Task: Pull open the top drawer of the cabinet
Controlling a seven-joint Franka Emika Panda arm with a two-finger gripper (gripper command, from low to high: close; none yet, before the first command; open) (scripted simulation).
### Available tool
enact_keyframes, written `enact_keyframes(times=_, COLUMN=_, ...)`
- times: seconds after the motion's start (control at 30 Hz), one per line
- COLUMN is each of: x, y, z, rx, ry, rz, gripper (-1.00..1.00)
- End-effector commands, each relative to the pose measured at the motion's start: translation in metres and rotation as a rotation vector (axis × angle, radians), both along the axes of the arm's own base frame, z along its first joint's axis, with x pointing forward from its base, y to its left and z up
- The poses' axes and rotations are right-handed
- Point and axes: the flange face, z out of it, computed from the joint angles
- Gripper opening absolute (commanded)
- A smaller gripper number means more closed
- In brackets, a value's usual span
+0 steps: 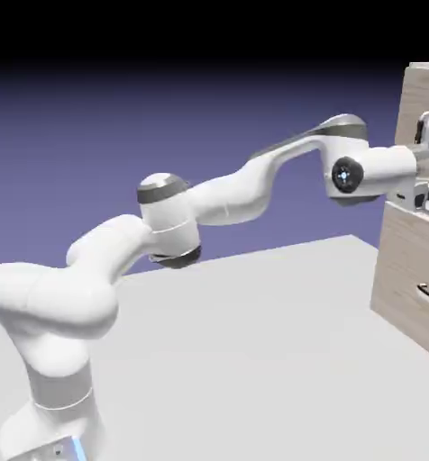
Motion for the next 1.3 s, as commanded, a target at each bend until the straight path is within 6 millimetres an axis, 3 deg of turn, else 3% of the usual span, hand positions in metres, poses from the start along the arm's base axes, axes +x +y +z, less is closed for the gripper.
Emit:
enact_keyframes(times=0.0, x=0.006, y=0.000, z=0.000, rx=0.000, ry=0.000, rz=0.000, gripper=0.00)
enact_keyframes(times=0.07, x=0.017, y=0.000, z=-0.001, rx=0.001, ry=0.000, rz=0.000, gripper=0.00)
enact_keyframes(times=0.1, x=0.017, y=0.000, z=-0.001, rx=0.001, ry=0.000, rz=0.000, gripper=-1.00)
enact_keyframes(times=0.27, x=-0.007, y=0.000, z=-0.001, rx=0.001, ry=0.000, rz=0.000, gripper=-1.00)
enact_keyframes(times=0.57, x=-0.072, y=0.000, z=-0.001, rx=0.001, ry=0.000, rz=0.000, gripper=-1.00)
enact_keyframes(times=1.17, x=-0.244, y=0.000, z=-0.001, rx=0.001, ry=0.000, rz=0.000, gripper=-1.00)
enact_keyframes(times=1.2, x=-0.244, y=0.000, z=-0.001, rx=0.001, ry=0.000, rz=0.000, gripper=1.00)
enact_keyframes(times=1.27, x=-0.256, y=0.000, z=0.000, rx=0.000, ry=0.000, rz=0.000, gripper=1.00)
